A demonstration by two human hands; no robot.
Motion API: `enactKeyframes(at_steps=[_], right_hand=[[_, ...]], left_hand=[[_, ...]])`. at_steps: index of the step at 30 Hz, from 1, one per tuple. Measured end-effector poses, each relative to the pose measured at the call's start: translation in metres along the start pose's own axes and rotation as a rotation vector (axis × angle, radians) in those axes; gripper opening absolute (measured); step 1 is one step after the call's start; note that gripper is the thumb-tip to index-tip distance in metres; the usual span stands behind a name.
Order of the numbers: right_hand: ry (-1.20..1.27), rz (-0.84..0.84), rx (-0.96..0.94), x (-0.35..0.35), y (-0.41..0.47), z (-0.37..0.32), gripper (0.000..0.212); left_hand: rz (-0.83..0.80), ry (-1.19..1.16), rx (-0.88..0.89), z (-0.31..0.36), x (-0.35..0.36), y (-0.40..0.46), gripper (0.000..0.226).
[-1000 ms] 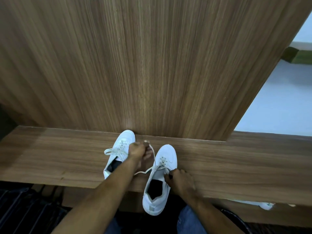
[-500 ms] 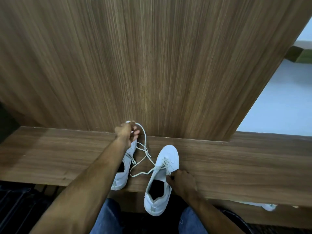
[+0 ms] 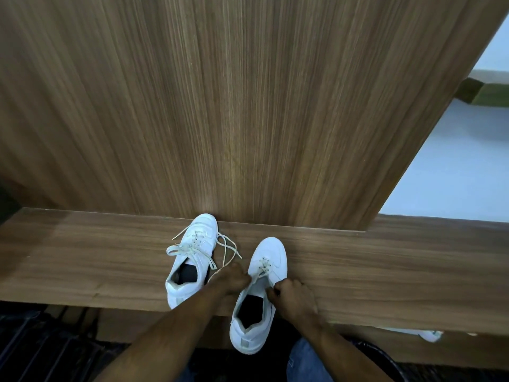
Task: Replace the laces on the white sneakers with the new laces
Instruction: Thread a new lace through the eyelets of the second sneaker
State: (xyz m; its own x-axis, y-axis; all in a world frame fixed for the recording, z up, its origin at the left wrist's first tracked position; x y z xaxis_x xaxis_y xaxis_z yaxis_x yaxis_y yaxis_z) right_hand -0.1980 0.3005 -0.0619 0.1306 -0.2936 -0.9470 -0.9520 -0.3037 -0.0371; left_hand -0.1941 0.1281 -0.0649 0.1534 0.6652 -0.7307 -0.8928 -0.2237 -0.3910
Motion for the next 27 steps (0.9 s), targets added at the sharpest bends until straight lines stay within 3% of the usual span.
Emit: enactKeyframes(at_steps=[2, 5, 8, 13, 17, 24, 27], right_hand=[[-0.008, -0.006, 0.001, 0.0, 0.001, 0.0, 0.041], [0.05, -0.072, 0.056, -0.002, 0.004, -0.001, 0.035], [0.354, -0.121, 0.152, -0.006, 0.018, -0.003, 0.017], [0.945, -0.059, 0.185, -0.067, 0.044, -0.041, 0.014], [1.086, -0.075, 0.156, -0.098, 0.049, -0.057, 0.014], [1.374, 0.006, 0.736, -0.068, 0.042, 0.012, 0.017], [1.34, 0.074, 0.788, -0.06, 0.033, 0.027, 0.009]], left_hand=[[0.003, -0.219, -0.044, 0.004, -0.004, -0.002, 0.017], [0.132, -0.371, -0.07, 0.018, -0.027, 0.0, 0.021], [0.132, -0.385, 0.027, 0.043, -0.055, -0.004, 0.029], [0.104, -0.51, 0.174, 0.091, -0.099, -0.011, 0.04], [0.105, -0.671, 0.228, 0.109, -0.112, -0.014, 0.035], [0.204, -0.727, 0.118, 0.059, -0.114, -0.009, 0.026], [0.198, -0.669, 0.139, 0.046, -0.1, -0.015, 0.027]])
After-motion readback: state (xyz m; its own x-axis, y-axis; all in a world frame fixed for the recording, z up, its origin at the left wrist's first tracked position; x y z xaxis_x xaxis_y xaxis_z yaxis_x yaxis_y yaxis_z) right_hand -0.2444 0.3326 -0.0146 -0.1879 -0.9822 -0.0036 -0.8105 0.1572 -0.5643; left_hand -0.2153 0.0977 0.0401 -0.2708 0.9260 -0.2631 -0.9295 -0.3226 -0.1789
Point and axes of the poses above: each hand's wrist, its own y-axis towards the middle knuckle, its own x-axis out of the palm, z = x × y, the point moved 3 cm from there along y, towards the middle knuckle, and after that the axes turned 8 degrees about z, right-handed, at the moved point
